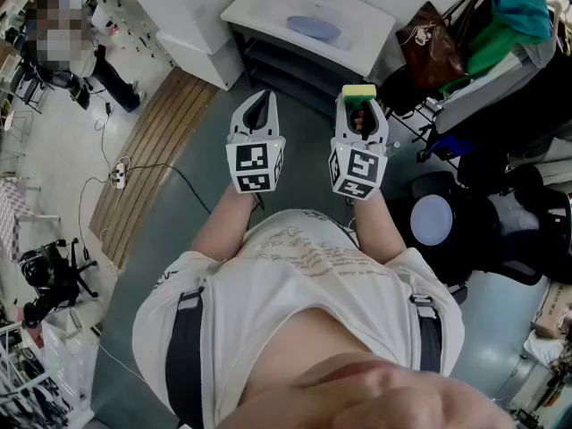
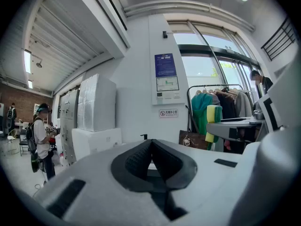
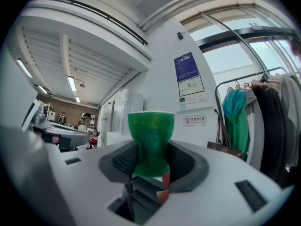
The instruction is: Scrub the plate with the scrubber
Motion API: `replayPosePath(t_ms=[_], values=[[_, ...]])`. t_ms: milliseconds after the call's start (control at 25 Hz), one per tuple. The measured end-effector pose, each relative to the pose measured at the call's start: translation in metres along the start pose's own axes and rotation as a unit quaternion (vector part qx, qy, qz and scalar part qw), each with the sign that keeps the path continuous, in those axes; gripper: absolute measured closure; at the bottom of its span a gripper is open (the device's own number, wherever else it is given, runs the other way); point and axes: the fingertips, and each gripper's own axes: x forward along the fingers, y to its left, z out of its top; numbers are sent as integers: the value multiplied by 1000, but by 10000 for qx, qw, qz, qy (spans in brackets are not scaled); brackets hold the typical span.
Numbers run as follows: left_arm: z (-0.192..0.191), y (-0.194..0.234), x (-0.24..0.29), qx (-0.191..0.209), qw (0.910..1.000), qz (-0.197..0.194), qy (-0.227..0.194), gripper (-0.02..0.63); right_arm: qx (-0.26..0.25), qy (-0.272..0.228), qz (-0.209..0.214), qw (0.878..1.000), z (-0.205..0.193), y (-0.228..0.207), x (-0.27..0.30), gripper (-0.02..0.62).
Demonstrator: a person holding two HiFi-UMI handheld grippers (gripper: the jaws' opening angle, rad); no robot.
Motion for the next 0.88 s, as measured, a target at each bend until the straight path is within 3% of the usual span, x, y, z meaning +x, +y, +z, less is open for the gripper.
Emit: replayPosePath(t_ms=[360, 880], values=[[-4, -15, 3, 15, 9999, 27, 135, 584, 372, -246, 320, 9985, 7, -8, -3, 403], [-25, -49, 16, -167, 9991, 180, 357, 584, 356, -115, 619, 9974, -10, -36, -1, 396]])
